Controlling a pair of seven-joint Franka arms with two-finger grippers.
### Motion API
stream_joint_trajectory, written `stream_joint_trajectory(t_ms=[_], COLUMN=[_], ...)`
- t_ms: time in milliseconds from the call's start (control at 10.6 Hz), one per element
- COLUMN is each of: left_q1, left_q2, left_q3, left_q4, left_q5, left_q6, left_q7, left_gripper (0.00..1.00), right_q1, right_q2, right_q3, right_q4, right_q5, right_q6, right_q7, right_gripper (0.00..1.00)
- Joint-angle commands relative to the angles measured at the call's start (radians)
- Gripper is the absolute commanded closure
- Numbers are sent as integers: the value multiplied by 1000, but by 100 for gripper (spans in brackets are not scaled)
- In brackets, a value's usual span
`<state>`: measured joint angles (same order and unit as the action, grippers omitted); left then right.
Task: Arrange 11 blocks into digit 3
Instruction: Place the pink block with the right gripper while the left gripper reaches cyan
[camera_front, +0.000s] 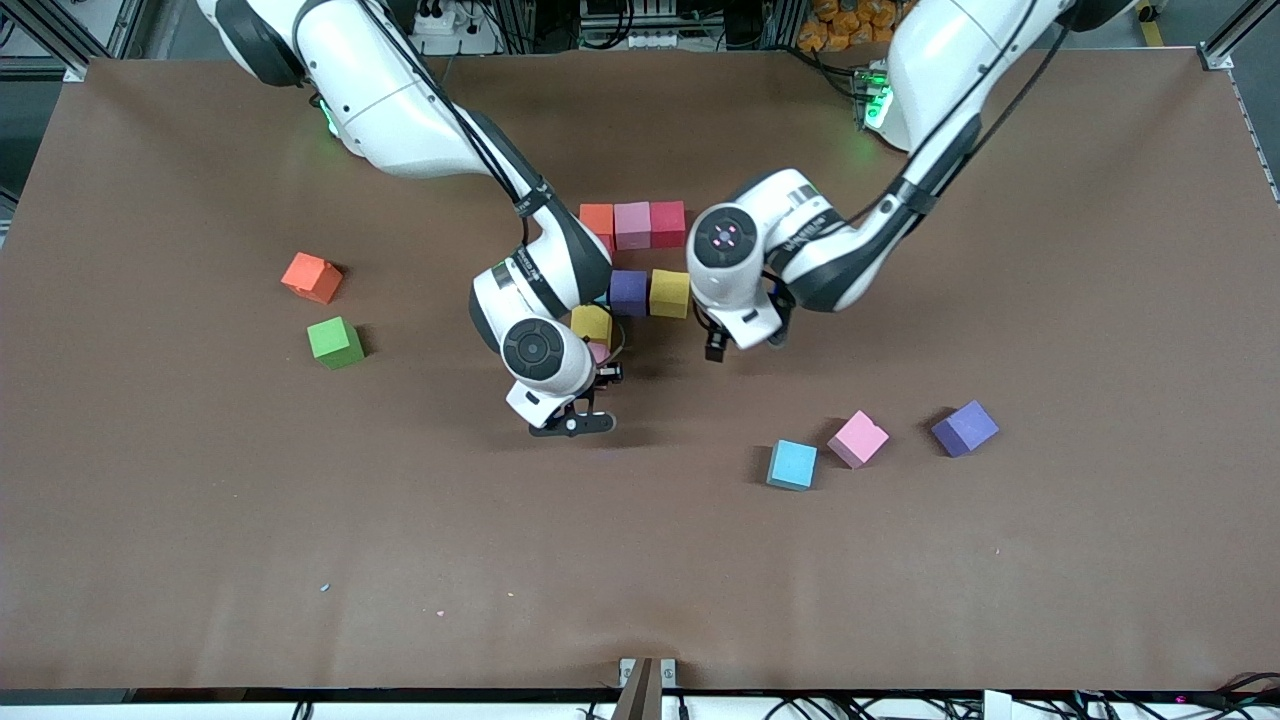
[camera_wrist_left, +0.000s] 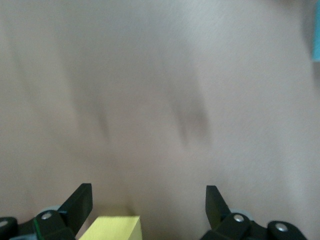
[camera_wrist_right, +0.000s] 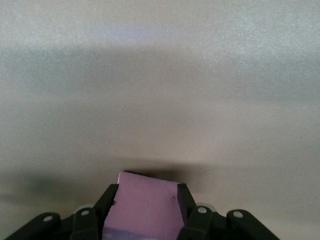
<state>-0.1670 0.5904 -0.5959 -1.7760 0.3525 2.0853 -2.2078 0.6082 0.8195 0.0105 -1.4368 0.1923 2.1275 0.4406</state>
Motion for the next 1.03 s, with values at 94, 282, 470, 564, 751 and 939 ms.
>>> stream_joint_trajectory(t_ms=[94, 282, 470, 564, 751, 939], left_q1=[61, 92, 103, 97, 93, 90], left_q2=[38, 64, 86, 110, 152, 183], left_q3=[-4, 8, 53, 74, 97, 120], left_q4=[159, 204, 233, 269, 334, 372], left_q5=[-15, -15, -17, -15, -14, -12], left_q6=[-99, -99, -97, -97, -97, -91], left_q7=[153, 212, 294, 309, 336, 376], left_gripper=[0, 0, 0, 0, 0, 0], right_q1=[7, 4, -7, -10, -47, -123], right_q2=[10, -16, -51, -63, -100, -146], right_q3=[-6, -6, -9, -17, -30, -37], right_q4=[24, 27, 42, 47, 56, 56], right_q5=[-10, -7, -7, -10, -14, -14], right_q6=[-6, -14, -26, -53, -89, -191], right_q7=[-2, 0, -2, -8, -52, -204], right_gripper=[0, 0, 0, 0, 0, 0])
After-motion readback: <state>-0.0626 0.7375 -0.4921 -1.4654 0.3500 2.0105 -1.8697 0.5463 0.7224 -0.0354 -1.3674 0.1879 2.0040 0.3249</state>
